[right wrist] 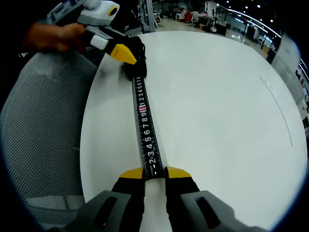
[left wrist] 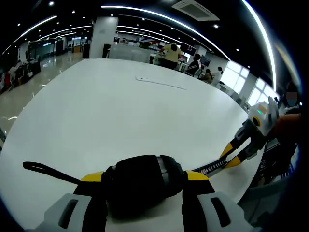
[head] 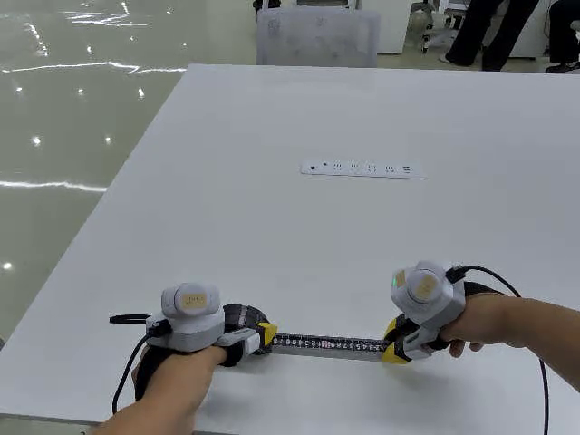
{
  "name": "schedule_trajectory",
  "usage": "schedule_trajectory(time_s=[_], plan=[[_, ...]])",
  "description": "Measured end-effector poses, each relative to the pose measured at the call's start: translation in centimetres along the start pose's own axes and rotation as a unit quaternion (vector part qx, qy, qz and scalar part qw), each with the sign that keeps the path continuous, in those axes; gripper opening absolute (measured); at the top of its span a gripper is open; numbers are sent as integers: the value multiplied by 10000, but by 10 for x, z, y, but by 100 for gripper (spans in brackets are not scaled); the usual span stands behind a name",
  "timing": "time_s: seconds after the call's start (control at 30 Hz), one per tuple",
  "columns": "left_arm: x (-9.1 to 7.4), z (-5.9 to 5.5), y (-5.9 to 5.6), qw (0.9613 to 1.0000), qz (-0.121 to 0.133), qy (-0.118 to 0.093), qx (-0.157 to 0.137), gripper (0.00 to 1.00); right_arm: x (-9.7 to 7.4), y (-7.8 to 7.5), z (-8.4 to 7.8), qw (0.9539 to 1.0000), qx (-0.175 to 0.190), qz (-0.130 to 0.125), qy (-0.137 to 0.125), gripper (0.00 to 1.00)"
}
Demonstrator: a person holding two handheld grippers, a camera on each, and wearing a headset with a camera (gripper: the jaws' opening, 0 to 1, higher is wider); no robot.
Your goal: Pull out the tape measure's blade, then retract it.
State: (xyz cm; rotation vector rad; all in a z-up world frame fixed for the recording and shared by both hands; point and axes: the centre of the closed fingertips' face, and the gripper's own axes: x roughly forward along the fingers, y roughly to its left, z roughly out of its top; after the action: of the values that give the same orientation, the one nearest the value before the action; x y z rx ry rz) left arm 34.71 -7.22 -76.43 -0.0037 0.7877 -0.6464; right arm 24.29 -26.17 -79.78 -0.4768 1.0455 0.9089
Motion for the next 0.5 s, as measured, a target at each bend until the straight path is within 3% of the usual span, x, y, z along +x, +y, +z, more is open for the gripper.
schedule_trajectory(time_s=[0.5], plan=[[1, 0, 0, 10000, 3, -13, -26, 59, 7, 1, 12, 10000, -11, 14, -40, 14]])
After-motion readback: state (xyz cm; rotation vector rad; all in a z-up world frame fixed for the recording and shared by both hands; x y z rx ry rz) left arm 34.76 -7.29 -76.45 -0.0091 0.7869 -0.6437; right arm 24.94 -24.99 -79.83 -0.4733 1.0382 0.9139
